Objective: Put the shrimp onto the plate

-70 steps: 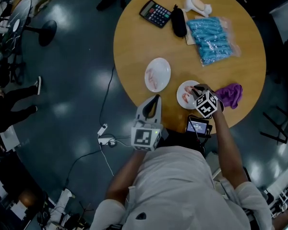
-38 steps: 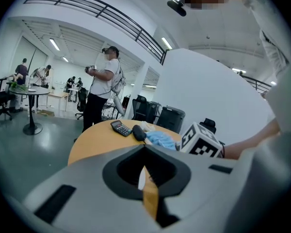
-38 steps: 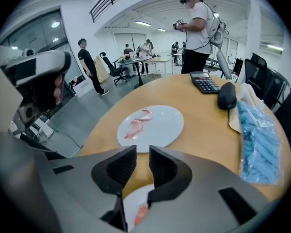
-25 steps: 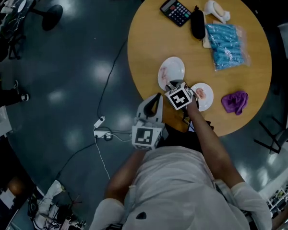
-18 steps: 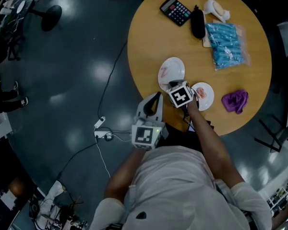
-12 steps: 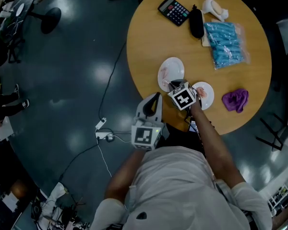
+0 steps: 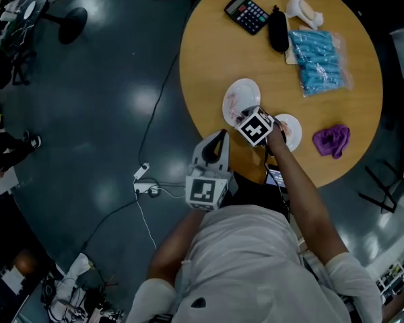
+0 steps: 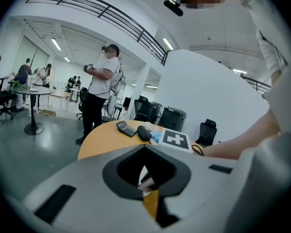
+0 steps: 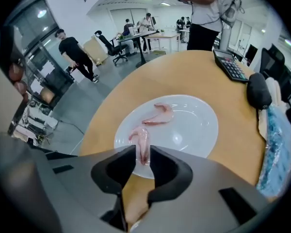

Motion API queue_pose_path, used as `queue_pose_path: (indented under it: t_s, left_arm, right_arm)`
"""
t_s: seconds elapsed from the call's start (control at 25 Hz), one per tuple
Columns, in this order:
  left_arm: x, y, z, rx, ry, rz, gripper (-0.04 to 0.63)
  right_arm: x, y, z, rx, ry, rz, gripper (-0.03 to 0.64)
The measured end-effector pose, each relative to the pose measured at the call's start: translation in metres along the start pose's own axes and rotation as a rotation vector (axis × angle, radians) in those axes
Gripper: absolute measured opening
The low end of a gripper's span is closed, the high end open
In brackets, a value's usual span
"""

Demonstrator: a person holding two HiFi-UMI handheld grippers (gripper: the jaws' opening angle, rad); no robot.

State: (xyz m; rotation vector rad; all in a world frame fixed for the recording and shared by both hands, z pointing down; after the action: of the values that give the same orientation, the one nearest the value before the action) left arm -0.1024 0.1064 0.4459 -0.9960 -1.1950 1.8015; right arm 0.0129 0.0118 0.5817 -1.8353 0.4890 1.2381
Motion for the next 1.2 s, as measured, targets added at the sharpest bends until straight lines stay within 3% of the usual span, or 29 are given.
queue_pose_path:
  t_s: [0.08, 0.36, 0.68, 0.92, 1.2]
  left_arm:
    - [0.001, -0.001, 0.0, -0.005, -0.001, 0.0, 0.008]
    - [0.0, 0.001, -0.002, 0.013, 0.002, 0.005, 0.008]
    - [-0.012, 0.004, -0.021, -0.026, -0.058, 0.006, 0.008]
    - [-0.02, 0.001, -0.038, -0.03, -0.072, 0.019, 0.008]
    - [-0.025, -0.001, -0.055, -0.031, -0.086, 0.031, 0.008]
  right_arm:
    - [0.0, 0.001, -0.001, -0.011, -0.002, -0.004, 0.055]
    - [0.035, -0.015, -0.007, -0.119, -0.003, -0.103, 0.052]
    - [0.108, -0.13, -0.03, -0.337, 0.016, -0.147, 0.052]
    - [0.109, -0.19, -0.035, -0.287, -0.021, -0.059, 0.052]
    - [0.099, -0.191, -0.034, -0.199, -0.049, -0.005, 0.052]
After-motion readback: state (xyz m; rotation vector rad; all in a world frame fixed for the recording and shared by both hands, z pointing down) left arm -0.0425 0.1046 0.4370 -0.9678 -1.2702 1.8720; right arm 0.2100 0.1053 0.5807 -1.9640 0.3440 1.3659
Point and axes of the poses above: the fingertips, and each gripper's own axes: x backward along the fingers, z to its left, y out of its top, the point moved 8 cm from there along x, backward along the fingers, and after that the axes turned 10 degrees about -z, right-handed, at the moved point
